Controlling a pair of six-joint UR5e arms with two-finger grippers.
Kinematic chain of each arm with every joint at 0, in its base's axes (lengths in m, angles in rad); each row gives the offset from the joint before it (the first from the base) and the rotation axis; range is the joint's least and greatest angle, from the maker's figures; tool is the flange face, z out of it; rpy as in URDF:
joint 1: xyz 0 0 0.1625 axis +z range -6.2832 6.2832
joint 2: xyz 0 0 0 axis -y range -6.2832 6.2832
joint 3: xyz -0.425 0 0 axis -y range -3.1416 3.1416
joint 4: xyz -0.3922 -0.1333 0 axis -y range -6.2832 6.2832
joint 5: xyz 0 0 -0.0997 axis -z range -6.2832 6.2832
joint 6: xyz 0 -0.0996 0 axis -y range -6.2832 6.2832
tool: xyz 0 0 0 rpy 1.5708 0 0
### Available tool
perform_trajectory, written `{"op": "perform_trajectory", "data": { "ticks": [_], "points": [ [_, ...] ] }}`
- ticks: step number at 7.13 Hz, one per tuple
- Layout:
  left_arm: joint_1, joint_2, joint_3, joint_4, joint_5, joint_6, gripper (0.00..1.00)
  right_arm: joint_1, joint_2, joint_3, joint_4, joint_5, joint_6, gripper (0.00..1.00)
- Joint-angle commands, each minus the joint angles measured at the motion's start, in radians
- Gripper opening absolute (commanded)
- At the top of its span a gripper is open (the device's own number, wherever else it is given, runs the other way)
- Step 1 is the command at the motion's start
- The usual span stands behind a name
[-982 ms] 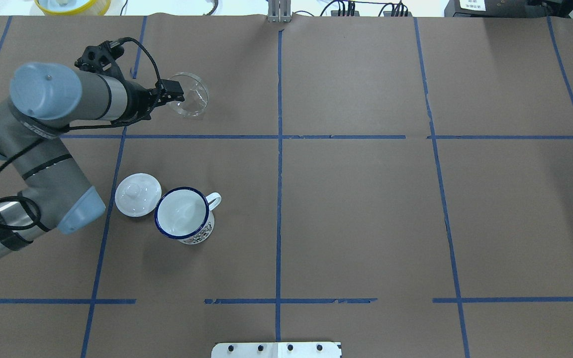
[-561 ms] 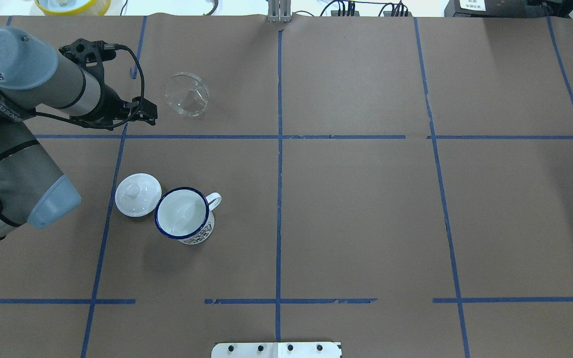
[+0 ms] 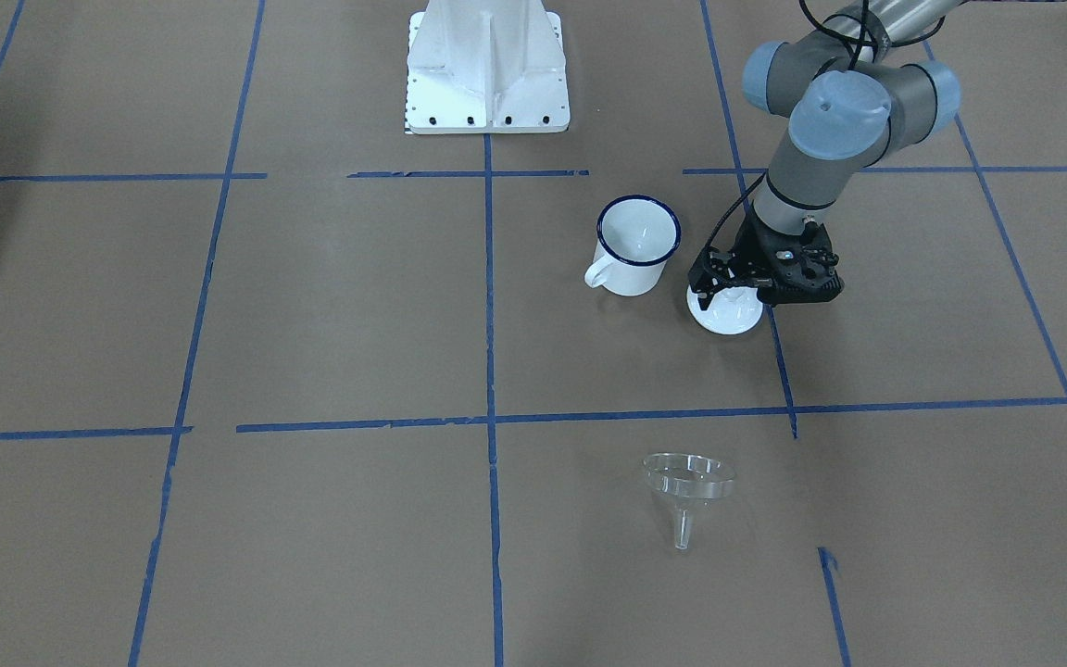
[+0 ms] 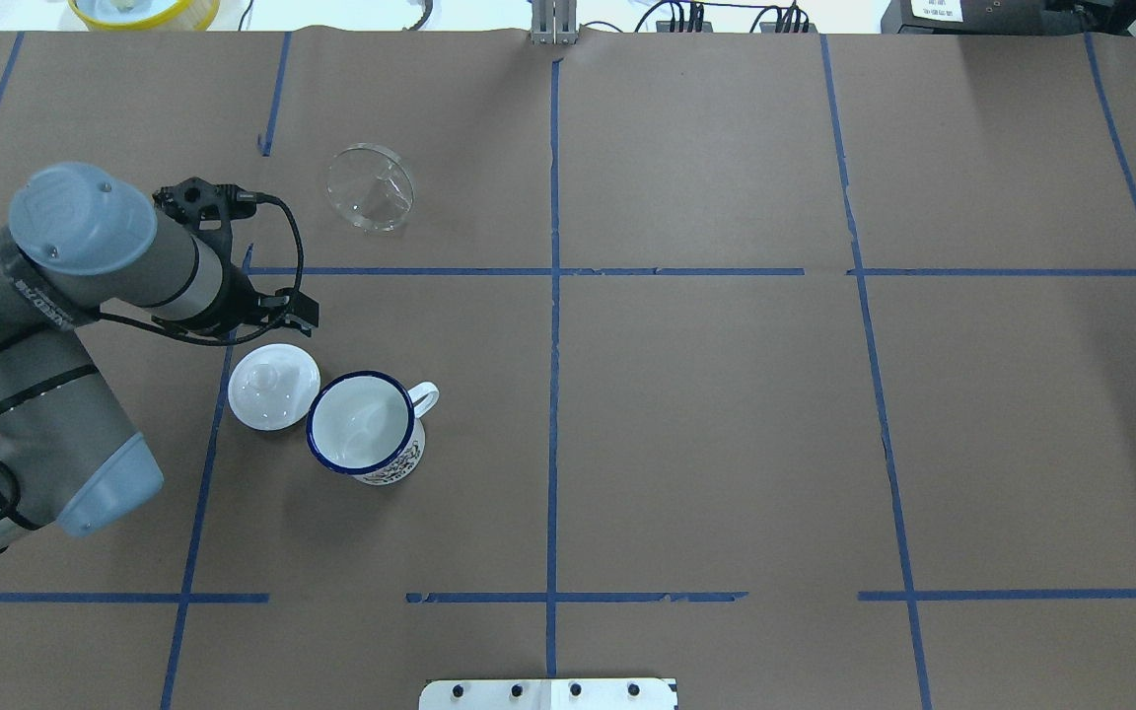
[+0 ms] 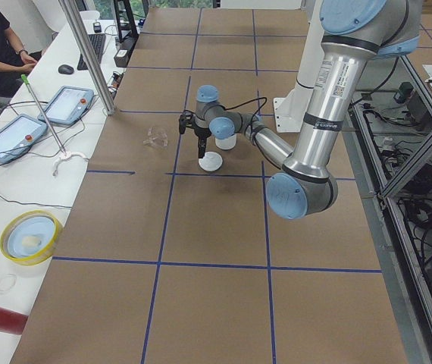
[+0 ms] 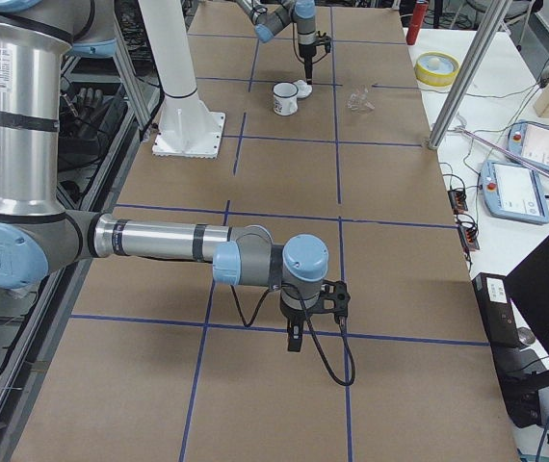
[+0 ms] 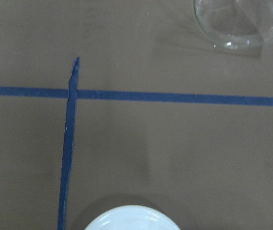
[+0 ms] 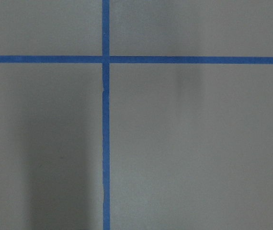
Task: Remove funnel from cup
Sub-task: 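Open the left gripper and draw it back from the funnel, then lower the left gripper onto the white lid's knob and grasp it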
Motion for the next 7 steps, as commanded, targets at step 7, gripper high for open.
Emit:
{"op": "perform_trajectory", "data": {
  "ticks": [7],
  "points": [
    [0.049,0.037,-0.034,-0.004,0.01,-0.017,0.73,0.0,-0.001,0.0,0.0,0.0,0.0,1.0]
  ]
}}
